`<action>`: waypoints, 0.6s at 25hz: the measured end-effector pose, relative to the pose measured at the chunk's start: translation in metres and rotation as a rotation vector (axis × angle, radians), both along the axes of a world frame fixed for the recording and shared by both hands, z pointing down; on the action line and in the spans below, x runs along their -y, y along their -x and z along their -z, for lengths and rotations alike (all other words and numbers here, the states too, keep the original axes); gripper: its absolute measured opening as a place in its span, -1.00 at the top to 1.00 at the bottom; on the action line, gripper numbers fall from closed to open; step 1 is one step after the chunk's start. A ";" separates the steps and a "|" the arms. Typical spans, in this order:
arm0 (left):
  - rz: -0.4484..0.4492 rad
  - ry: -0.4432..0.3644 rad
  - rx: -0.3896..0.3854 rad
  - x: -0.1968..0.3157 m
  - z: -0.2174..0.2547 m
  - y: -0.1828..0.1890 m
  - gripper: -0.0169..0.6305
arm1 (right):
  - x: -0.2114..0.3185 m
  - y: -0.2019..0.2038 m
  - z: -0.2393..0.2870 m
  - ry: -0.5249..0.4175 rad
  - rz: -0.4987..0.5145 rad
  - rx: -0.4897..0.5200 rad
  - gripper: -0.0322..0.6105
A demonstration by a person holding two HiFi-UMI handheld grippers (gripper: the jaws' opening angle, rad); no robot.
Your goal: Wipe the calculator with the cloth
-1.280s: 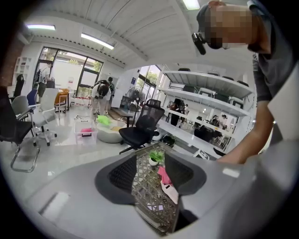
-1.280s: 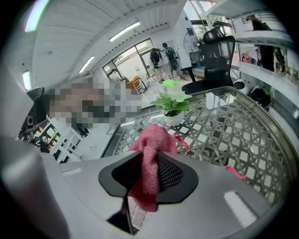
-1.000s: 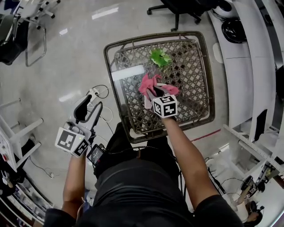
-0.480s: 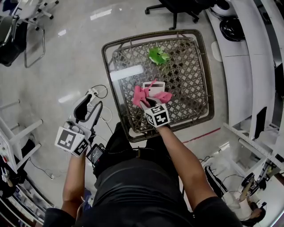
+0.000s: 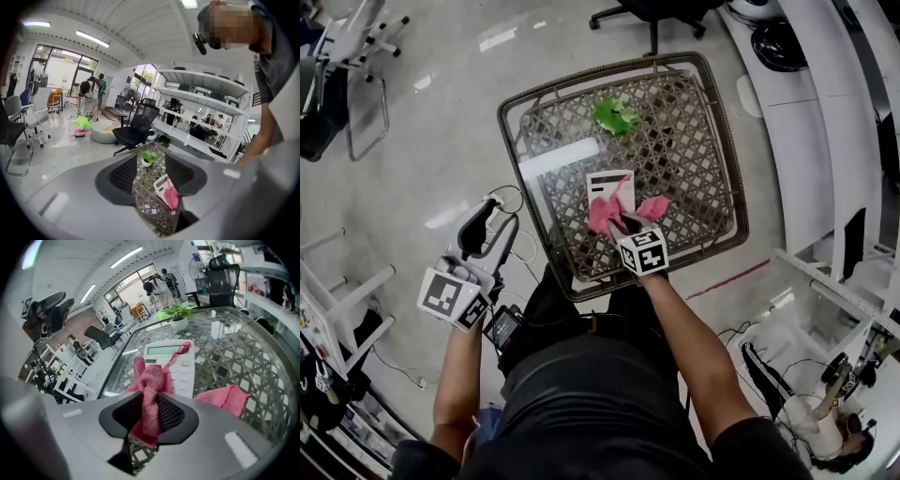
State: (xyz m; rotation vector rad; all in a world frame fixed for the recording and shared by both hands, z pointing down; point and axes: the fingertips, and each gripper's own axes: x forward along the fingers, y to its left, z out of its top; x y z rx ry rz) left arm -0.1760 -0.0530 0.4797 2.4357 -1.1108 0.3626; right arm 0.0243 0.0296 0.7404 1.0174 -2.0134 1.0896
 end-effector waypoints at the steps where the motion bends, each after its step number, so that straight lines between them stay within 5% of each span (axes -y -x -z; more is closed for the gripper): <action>1: -0.004 0.001 0.001 0.001 0.000 -0.003 0.29 | 0.000 -0.007 0.000 0.001 -0.015 -0.004 0.60; 15: -0.038 0.007 -0.002 0.008 0.000 -0.030 0.29 | 0.017 -0.059 0.005 -0.010 -0.123 -0.018 0.60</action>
